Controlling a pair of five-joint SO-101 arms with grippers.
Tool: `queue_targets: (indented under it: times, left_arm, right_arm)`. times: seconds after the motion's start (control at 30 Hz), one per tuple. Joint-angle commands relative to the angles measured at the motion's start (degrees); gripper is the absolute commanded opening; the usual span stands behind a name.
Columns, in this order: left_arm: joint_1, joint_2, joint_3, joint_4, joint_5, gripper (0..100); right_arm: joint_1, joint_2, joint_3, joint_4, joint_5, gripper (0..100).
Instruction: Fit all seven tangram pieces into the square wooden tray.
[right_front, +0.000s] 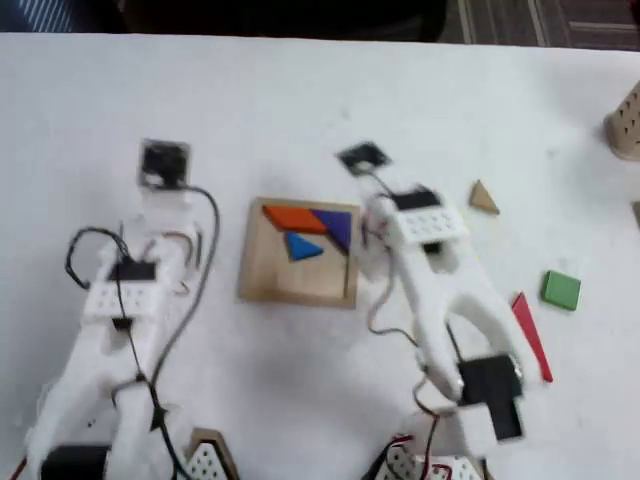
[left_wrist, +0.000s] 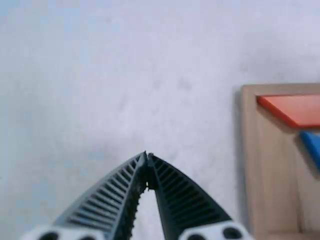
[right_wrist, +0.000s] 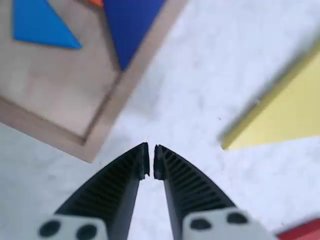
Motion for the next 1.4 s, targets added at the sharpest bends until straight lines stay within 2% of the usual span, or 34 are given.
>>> queue_targets:
  times: [0.0,0.23,0.37,0.47,0.83,1.17,1.37]
  left_arm:
    - [8.75,-12.97,6.33,0.44,-4.66,2]
    - [21.05,-19.91,9.05,8.09,-4.48,2]
    - [29.14,-16.22,5.89,8.44,-3.87,2]
    - [31.87,-8.22,0.97,8.44,0.00,2]
    - [32.84,25.54,-21.63,8.70,1.23,2]
    - [32.48,38.90,-38.07,18.11,1.23,2]
    - [32.40,44.09,-45.01,20.84,1.23,2]
  right_arm:
    - [8.57,-11.12,8.18,-4.53,-0.79,1.8]
    - [20.97,-25.54,21.10,-6.37,-0.79,1.8]
    - [25.98,-31.96,27.52,-6.29,-0.35,1.8]
    - [29.23,-36.70,31.12,-6.29,-0.35,1.8]
    - [30.81,-47.34,37.98,-8.22,-0.18,2.1]
    - [30.73,-47.34,37.98,-8.22,-0.09,2.1]
    - [30.64,-47.34,37.98,-8.31,-0.09,2.1]
